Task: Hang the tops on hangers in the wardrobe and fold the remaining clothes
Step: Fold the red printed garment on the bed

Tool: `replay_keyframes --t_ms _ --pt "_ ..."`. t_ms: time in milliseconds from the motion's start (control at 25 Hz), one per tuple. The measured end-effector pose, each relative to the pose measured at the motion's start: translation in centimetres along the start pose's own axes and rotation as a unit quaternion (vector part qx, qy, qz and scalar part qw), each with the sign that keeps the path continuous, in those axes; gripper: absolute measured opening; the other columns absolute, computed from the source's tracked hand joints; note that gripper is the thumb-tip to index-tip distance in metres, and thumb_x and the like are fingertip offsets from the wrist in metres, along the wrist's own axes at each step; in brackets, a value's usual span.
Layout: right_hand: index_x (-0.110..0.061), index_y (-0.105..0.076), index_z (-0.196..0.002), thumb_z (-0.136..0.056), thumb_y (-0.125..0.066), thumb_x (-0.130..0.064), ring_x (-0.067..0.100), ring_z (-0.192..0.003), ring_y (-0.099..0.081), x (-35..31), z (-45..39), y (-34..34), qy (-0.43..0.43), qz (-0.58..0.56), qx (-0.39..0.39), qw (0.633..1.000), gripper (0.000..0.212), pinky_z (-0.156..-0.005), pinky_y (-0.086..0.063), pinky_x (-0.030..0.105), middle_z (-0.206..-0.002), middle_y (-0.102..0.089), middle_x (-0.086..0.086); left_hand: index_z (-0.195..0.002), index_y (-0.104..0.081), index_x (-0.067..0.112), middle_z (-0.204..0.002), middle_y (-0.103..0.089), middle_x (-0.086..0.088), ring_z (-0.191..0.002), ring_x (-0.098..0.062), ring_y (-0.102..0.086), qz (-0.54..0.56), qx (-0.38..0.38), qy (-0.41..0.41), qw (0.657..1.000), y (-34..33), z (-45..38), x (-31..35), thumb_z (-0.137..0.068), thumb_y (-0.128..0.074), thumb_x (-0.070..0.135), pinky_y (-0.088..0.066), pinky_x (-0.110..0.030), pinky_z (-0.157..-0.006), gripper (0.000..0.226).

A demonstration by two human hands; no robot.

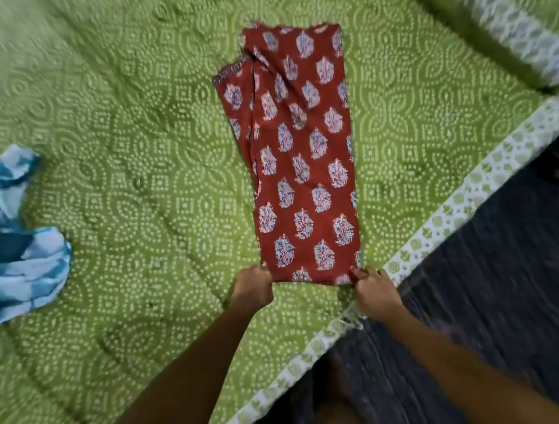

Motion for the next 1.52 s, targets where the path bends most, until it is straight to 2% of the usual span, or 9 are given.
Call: replay_keyframes --t_ms 80,160,240,320,400,760,1120,1360,1520 --pt "-0.009 -0.067 -0.107 -0.091 -0.046 -0.03 0.024 -0.123 -0.047 -1.1 -0.4 0.2 -0.024 -0.094 0.062 0.993 0.034 -0.106 -0.032 0.036 -0.134 -0.054 0.005 -0.111 -0.061 0.005 -0.115 -0.061 -0.012 -0.109 -0.028 -0.057 0.042 0.007 0.022 0.999 -0.6 -0.5 1.0 -0.091 -0.045 0.032 -0.045 -0.033 -0.089 0.037" --pt "-0.004 -0.07 -0.096 -0.082 -0.055 -0.021 0.03 -0.114 -0.056 -2.2 -2.6 1.2 -0.014 -0.138 0.171 0.975 0.025 -0.1 -0.043 0.041 -0.121 -0.062 0.011 -0.107 -0.063 0.003 -0.113 -0.062 -0.013 -0.107 -0.029 -0.057 0.121 0.131 -0.012 0.984 0.4 -3.1 2.1 -0.092 -0.04 0.033 -0.044 -0.033 -0.092 0.041" --pt "-0.001 -0.06 -0.119 -0.081 -0.06 -0.016 0.034 -0.129 -0.044 -3.0 -6.4 1.9 -0.011 -0.141 0.203 0.969 0.042 -0.107 -0.033 0.047 -0.137 -0.049 0.015 -0.112 -0.063 0.001 -0.122 -0.06 -0.014 -0.114 -0.03 -0.057 0.145 0.233 -0.04 0.961 1.3 -7.1 2.3 -0.088 -0.036 0.034 -0.039 -0.038 -0.102 0.049" --pt "-0.002 -0.026 -0.145 -0.094 -0.034 -0.027 0.027 -0.144 -0.016 -2.8 -10.4 1.4 0.0 -0.126 0.162 0.979 0.058 -0.116 -0.008 0.04 -0.155 -0.021 0.012 -0.132 -0.05 0.004 -0.142 -0.045 -0.011 -0.133 -0.027 -0.041 0.112 0.228 -0.039 0.967 0.9 -10.9 2.1 -0.088 -0.036 0.042 -0.017 -0.04 -0.114 0.059" --pt "-0.006 -0.009 -0.149 -0.093 -0.009 -0.042 0.02 -0.146 -0.003 -1.5 -13.6 0.3 0.022 -0.103 0.158 0.982 0.067 -0.117 0.003 0.035 -0.158 -0.008 0.009 -0.141 -0.039 0.008 -0.149 -0.036 -0.008 -0.139 -0.023 -0.029 0.086 0.234 -0.023 0.968 -1.0 -13.2 1.8 -0.089 -0.036 0.052 -0.006 -0.04 -0.116 0.068" --pt "-0.027 -0.014 -0.15 -0.087 -0.022 -0.069 0.024 -0.145 -0.008 5.9 -27.2 7.7 0.019 -0.055 0.294 0.954 0.075 -0.117 -0.002 0.038 -0.157 -0.012 0.007 -0.145 -0.025 0.011 -0.15 -0.033 -0.008 -0.139 -0.023 -0.021 0.05 0.27 0.006 0.962 -5.1 -15.5 0.9 -0.084 -0.023 0.071 -0.003 -0.042 -0.115 0.086" --pt "-0.008 -0.005 -0.15 -0.097 -0.024 -0.053 0.019 -0.146 0.001 3.6 -25.4 6.5 -0.151 -0.126 0.322 0.926 0.072 -0.117 0.006 0.034 -0.158 -0.002 0.007 -0.143 -0.033 0.007 -0.151 -0.032 -0.009 -0.14 -0.023 -0.022 0.059 0.304 -0.013 0.951 -5.2 -15.7 1.4 -0.088 -0.018 0.067 -0.004 -0.043 -0.115 0.082" --pt "-0.01 -0.031 -0.145 -0.092 -0.014 -0.049 0.021 -0.143 -0.022 -3.9 -18.2 -0.9 -0.29 -0.14 0.354 0.878 0.069 -0.116 -0.005 0.036 -0.152 -0.03 0.006 -0.132 -0.049 0.003 -0.143 -0.043 -0.014 -0.136 -0.024 -0.032 0.097 0.292 -0.173 0.936 -3.3 -14.8 0.5 -0.082 -0.037 0.049 0.001 -0.041 -0.112 0.069" --pt "-0.012 -0.031 -0.146 -0.09 -0.012 -0.048 0.023 -0.144 -0.019 -7.1 -16.4 -2.3 -0.355 -0.184 0.369 0.839 0.069 -0.117 -0.004 0.038 -0.153 -0.028 0.004 -0.132 -0.049 0.004 -0.148 -0.033 -0.019 -0.139 -0.031 -0.027 0.102 0.297 -0.27 0.91 -2.8 -13.7 -4.8 -0.08 -0.041 0.046 -0.002 -0.037 -0.113 0.067"
Point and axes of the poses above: each hand's wrist, its own z-axis away from the middle knuckle, its own y-axis out of the back of the hand, x = y × z, the point moved 2 cm from there along -z, towards the middle knuckle
